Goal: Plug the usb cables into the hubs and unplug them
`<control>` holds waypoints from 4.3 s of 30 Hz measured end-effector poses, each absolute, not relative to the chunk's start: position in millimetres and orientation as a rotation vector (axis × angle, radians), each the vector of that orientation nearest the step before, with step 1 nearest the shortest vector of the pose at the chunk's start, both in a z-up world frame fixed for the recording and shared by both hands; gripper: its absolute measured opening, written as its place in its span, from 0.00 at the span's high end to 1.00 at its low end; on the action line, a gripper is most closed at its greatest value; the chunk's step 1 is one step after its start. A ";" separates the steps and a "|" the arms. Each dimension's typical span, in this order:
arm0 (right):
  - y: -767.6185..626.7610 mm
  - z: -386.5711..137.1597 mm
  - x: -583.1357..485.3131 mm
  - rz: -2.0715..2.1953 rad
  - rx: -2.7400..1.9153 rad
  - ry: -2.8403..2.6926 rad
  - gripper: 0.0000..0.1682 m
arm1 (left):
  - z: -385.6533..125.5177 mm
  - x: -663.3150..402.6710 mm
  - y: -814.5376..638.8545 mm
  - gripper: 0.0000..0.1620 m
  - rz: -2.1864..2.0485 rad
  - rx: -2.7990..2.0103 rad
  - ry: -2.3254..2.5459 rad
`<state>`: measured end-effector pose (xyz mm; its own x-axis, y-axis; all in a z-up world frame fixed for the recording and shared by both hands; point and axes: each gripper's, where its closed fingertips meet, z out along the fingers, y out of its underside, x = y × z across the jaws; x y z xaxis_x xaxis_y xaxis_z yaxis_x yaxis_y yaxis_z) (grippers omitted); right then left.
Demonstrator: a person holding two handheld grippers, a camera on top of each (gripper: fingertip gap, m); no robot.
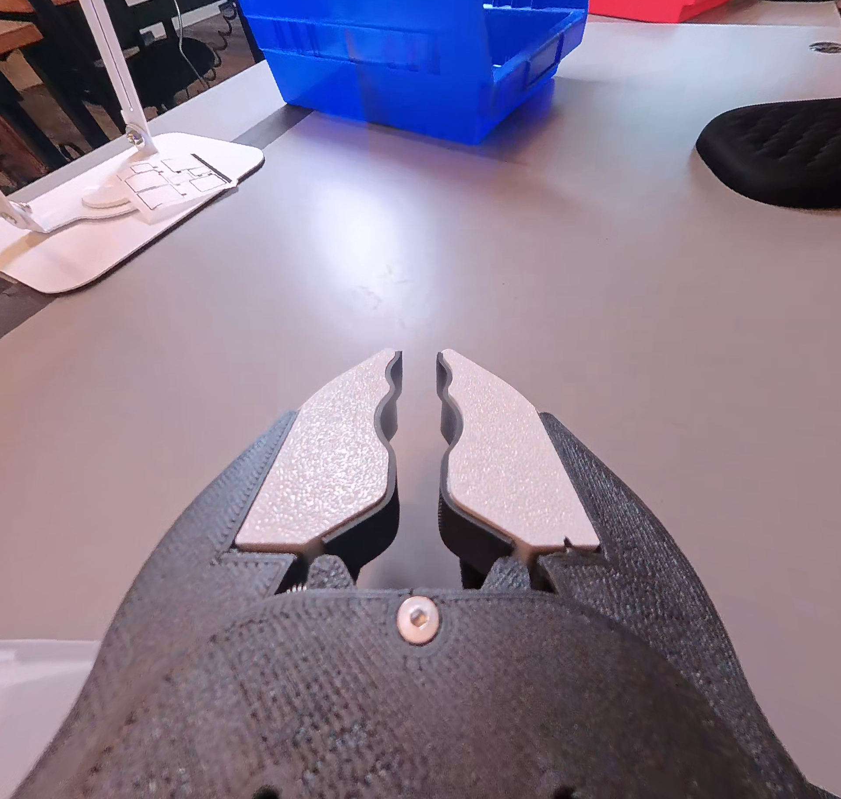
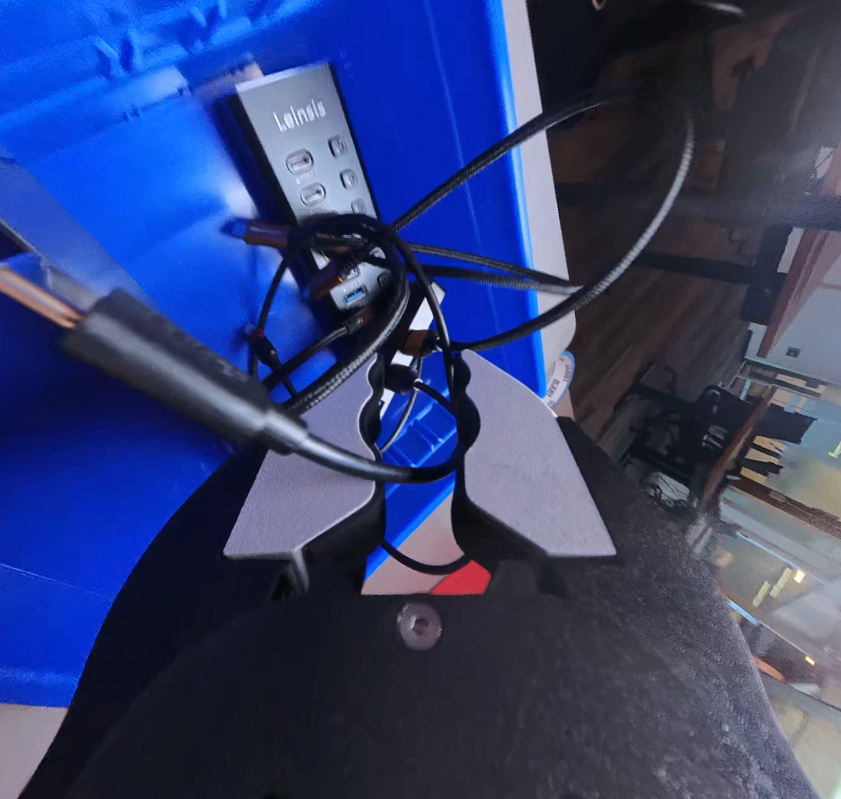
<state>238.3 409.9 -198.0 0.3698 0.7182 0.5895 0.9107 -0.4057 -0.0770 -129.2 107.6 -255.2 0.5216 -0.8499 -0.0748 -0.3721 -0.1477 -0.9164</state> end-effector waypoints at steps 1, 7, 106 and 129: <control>410.1 -192.6 230.1 -0.607 -2.232 -1.399 0.81 | -255.2 -129.4 107.7 0.91 -0.587 -1.741 1.029; 397.4 -157.1 196.1 -0.233 -2.176 -1.338 0.79 | -255.4 -129.0 106.6 0.91 -0.590 -1.742 1.037; 372.7 -217.5 158.8 0.039 -2.440 -1.352 0.76 | -263.5 -125.7 96.8 0.93 -0.566 -1.747 1.114; 190.6 -250.7 216.8 -0.077 -2.145 -1.489 0.63 | -185.8 -258.8 129.2 0.74 -0.025 -1.797 0.858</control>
<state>216.8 190.6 -250.7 0.3929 0.8572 0.3329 0.8871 -0.2580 -0.3827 -258.8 129.2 -185.8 0.7385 -0.5590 -0.3771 -0.5360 -0.1474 -0.8312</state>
